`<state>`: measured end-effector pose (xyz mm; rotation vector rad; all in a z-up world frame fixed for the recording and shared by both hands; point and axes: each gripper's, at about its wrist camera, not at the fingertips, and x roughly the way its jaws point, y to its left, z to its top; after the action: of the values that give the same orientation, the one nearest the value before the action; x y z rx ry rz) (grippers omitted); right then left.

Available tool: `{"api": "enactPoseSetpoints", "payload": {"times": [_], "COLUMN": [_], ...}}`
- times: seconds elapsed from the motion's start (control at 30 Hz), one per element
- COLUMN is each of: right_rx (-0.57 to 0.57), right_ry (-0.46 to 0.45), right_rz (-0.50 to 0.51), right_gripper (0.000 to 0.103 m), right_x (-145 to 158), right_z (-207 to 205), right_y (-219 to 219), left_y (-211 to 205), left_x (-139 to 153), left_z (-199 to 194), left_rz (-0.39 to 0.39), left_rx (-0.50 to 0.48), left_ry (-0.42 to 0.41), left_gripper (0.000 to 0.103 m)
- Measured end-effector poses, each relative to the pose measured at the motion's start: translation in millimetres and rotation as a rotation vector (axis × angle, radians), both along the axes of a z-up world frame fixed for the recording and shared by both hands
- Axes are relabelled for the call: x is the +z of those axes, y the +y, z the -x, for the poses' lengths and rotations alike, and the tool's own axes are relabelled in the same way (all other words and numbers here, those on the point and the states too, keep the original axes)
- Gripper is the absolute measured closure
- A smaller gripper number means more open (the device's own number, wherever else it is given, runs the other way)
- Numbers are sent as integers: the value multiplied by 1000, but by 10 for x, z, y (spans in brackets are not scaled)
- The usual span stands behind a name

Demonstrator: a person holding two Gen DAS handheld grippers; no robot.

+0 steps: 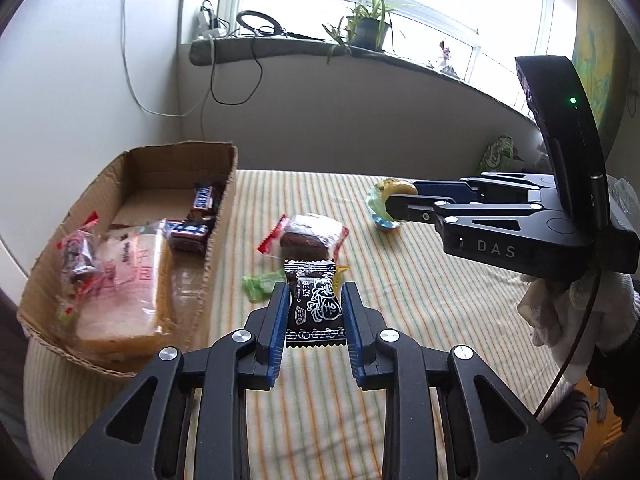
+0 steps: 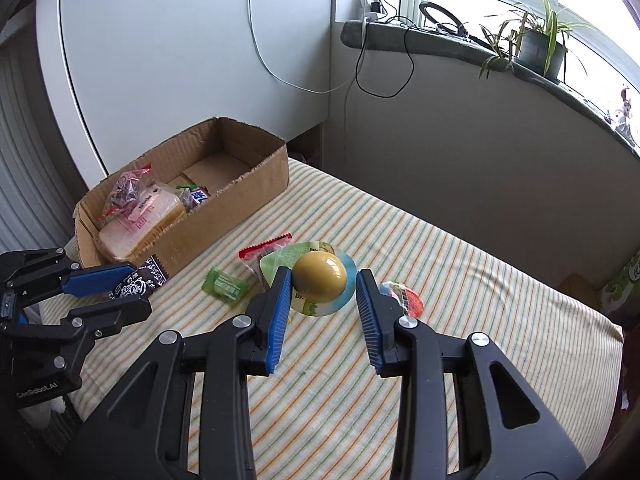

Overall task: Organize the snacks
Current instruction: 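Carry the yellow ball candy and black-wrapped candy into the box and open both tools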

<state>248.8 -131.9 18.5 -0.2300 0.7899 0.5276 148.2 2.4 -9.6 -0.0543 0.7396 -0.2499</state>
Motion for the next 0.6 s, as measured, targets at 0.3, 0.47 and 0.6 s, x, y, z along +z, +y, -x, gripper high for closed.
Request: {"api": "enactPoseSetpoints", "payload": {"times": [0.3,0.47,0.6], "right_rx": [40,75,99], "right_ry": [0,9,21], "right_rz": [-52,-58,-59], "right_gripper": [69,69,69], "right_x": [215,239,190], "right_z": [-286,-466,-599], "right_y": [529,868,1142], "left_y": [560,776,931], "left_x": [146,101,63], "left_z": [-116,-176,-229], "left_rz": [14,18,20], "left_rx": [110,149,166], "left_ry": [-54,-53,-55], "left_gripper": [78,78,78]}}
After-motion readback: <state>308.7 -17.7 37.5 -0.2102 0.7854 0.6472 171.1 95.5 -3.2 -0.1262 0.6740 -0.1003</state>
